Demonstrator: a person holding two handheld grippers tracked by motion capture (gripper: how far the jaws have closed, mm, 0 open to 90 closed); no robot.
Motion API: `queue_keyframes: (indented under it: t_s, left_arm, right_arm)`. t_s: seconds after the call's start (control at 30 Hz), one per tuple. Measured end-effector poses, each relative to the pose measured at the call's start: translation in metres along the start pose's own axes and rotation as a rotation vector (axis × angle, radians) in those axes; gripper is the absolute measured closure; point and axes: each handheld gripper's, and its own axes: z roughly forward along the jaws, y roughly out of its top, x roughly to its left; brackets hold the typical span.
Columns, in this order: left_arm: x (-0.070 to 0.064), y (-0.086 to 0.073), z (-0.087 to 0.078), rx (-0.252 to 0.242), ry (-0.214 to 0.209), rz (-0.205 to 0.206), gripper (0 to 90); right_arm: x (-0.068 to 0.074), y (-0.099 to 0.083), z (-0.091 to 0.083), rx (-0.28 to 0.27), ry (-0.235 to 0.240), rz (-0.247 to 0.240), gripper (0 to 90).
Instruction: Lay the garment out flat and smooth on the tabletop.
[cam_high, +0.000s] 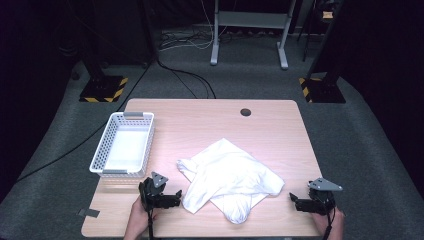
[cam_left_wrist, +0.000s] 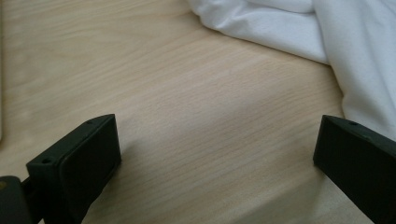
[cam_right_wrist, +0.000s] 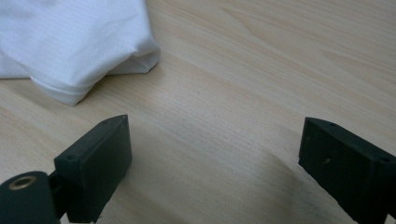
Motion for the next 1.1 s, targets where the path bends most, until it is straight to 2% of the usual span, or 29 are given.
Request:
queue_keyframes:
  t_s: [0.03, 0.07, 0.1, 0.17, 0.2, 0.23, 0.27, 0.3, 0.33, 0.4, 0.43, 0.47, 0.57, 0.6, 0.63, 0.7, 0.77, 0.8, 0.83, 0.9, 1.03, 1.1]
  left_arm:
    - [0.000, 0.001, 0.000, -0.003, 0.017, 0.015, 1.5]
    - [-0.002, 0.003, -0.003, -0.017, 0.062, 0.034, 6.1]
    - [-0.002, 0.003, -0.003, -0.017, 0.062, 0.034, 11.8]
    - [-0.004, 0.008, -0.006, -0.051, 0.085, 0.067, 12.6]
    - [-0.005, 0.011, -0.008, -0.083, 0.070, 0.072, 12.6]
    - [-0.008, 0.021, -0.013, -0.153, 0.059, 0.068, 12.6]
    - [-0.008, 0.021, -0.013, -0.153, 0.059, 0.068, 12.6]
    - [-0.013, 0.033, -0.008, -0.174, 0.018, 0.078, 12.5]
    - [-0.013, 0.033, -0.008, -0.174, 0.018, 0.078, 12.4]
    - [-0.020, 0.046, 0.007, -0.134, -0.012, 0.124, 12.3]
    - [-0.024, 0.051, 0.015, -0.107, -0.027, 0.152, 12.4]
    - [-0.027, 0.055, 0.024, -0.089, -0.039, 0.169, 12.4]
    - [-0.034, 0.058, 0.046, -0.024, -0.059, 0.189, 12.3]
    - [-0.033, 0.057, 0.047, -0.041, -0.081, 0.165, 12.0]
    - [-0.031, 0.054, 0.047, -0.045, -0.093, 0.158, 12.4]
    - [-0.029, 0.052, 0.047, -0.049, -0.102, 0.148, 12.5]
    - [-0.027, 0.049, 0.046, -0.048, -0.118, 0.103, 12.6]
    - [-0.028, 0.048, 0.045, -0.051, -0.115, 0.105, 12.7]
    - [-0.029, 0.046, 0.043, -0.051, -0.114, 0.122, 12.7]
    - [-0.032, 0.042, 0.039, -0.055, -0.119, 0.130, 12.7]
    - [-0.036, 0.036, 0.034, -0.047, -0.149, 0.124, 12.7]
    - [-0.035, 0.036, 0.033, -0.047, -0.161, 0.117, 12.1]
  right_arm:
    - [0.001, -0.001, -0.001, -0.007, -0.018, -0.011, 7.9]
    - [0.002, -0.001, -0.001, -0.010, -0.024, -0.018, 7.9]
    - [0.002, -0.001, -0.001, -0.010, -0.024, -0.018, 7.9]
    - [0.002, 0.000, -0.002, -0.002, -0.025, -0.005, 7.2]
    - [0.002, 0.002, -0.002, -0.005, -0.001, 0.026, 7.0]
    - [0.006, 0.010, -0.004, -0.037, 0.055, 0.112, 8.0]
    - [0.006, 0.010, -0.004, -0.037, 0.055, 0.112, 8.0]
    - [0.019, 0.027, -0.008, -0.073, 0.099, 0.122, 10.6]
    - [0.019, 0.027, -0.008, -0.073, 0.099, 0.122, 10.6]
    - [0.039, 0.050, -0.005, -0.057, 0.157, 0.097, 7.7]
    - [0.063, 0.073, 0.006, -0.037, 0.213, 0.017, 8.4]
    - [0.063, 0.073, 0.006, -0.037, 0.213, 0.017, 8.4]
    - [0.098, 0.096, 0.032, -0.016, 0.278, -0.057, 9.8]
    - [0.108, 0.100, 0.043, 0.008, 0.276, -0.067, 9.6]
    - [0.125, 0.104, 0.064, 0.073, 0.262, -0.079, 9.5]
    - [0.138, 0.102, 0.079, 0.136, 0.240, -0.112, 6.6]
    - [0.142, 0.100, 0.081, 0.130, 0.231, -0.116, 5.1]
    - [0.144, 0.097, 0.079, 0.111, 0.217, -0.120, 6.4]
    - [0.145, 0.094, 0.078, 0.100, 0.220, -0.114, 6.3]
    - [0.146, 0.087, 0.073, 0.079, 0.224, -0.118, 6.4]
    - [0.146, 0.078, 0.064, 0.066, 0.226, -0.113, 6.6]
    - [0.149, 0.076, 0.058, 0.085, 0.225, -0.117, 7.4]
